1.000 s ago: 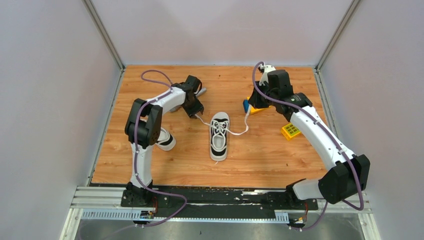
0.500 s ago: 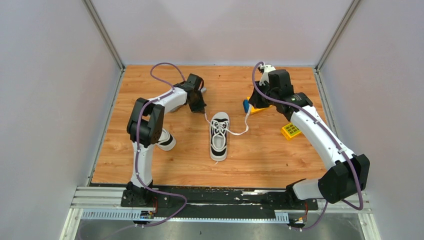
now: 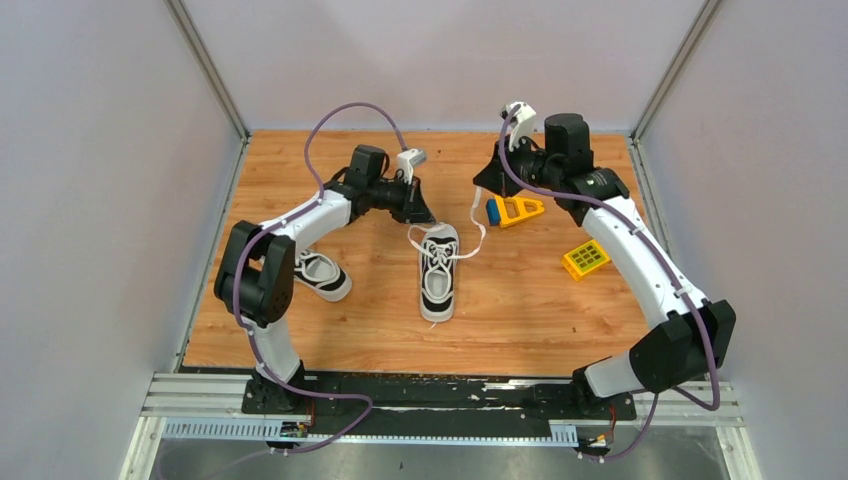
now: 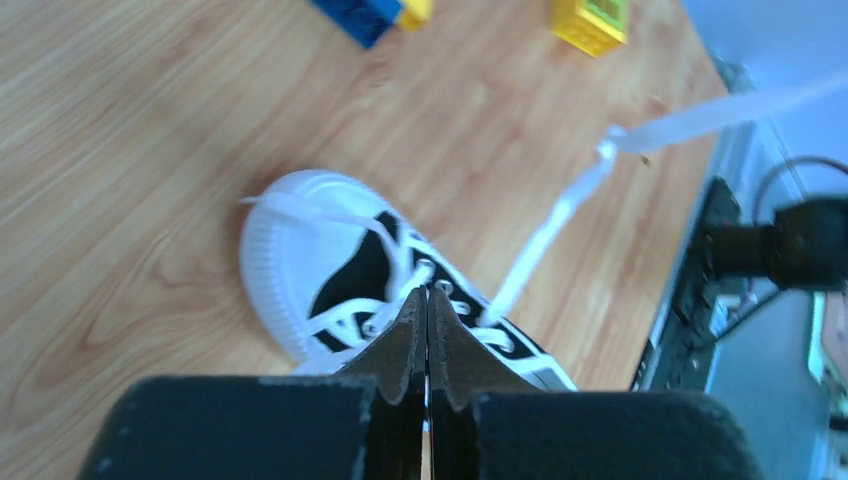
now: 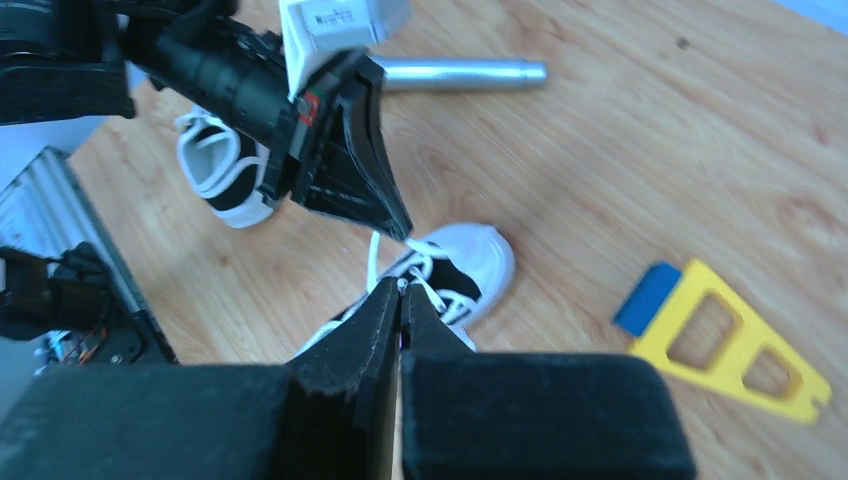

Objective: Tie the shoes
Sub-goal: Cross the shoelace with the shoelace.

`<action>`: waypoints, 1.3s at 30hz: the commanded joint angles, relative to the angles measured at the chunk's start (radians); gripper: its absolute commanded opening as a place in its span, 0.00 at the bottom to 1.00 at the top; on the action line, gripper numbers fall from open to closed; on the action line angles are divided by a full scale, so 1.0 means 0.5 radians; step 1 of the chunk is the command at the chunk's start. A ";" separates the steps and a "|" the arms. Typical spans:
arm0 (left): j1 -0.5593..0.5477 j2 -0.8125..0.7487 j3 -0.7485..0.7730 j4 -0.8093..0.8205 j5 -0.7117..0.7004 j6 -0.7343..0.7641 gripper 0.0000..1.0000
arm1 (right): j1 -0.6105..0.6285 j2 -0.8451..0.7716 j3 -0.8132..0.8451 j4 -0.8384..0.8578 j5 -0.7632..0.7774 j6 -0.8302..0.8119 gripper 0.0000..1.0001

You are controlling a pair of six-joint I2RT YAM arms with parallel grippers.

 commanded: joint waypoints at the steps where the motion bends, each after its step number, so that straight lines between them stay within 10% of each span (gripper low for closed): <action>1: 0.009 -0.096 -0.010 0.069 0.538 0.396 0.00 | -0.002 0.123 0.160 0.133 -0.494 -0.128 0.00; 7: 0.005 -0.090 0.031 -0.005 0.609 0.442 0.00 | 0.001 0.191 0.092 0.225 -0.637 -0.067 0.00; 12: 0.107 -0.210 -0.052 0.013 -0.276 0.040 0.43 | 0.021 0.214 0.140 0.237 -0.633 0.004 0.00; 16: 0.147 -0.282 -0.083 -0.218 -0.664 0.168 0.58 | 0.023 0.193 0.132 0.234 -0.589 0.009 0.00; 39: -0.200 0.477 0.387 -0.373 -1.216 0.362 0.61 | 0.029 0.062 -0.015 0.183 -0.389 0.083 0.00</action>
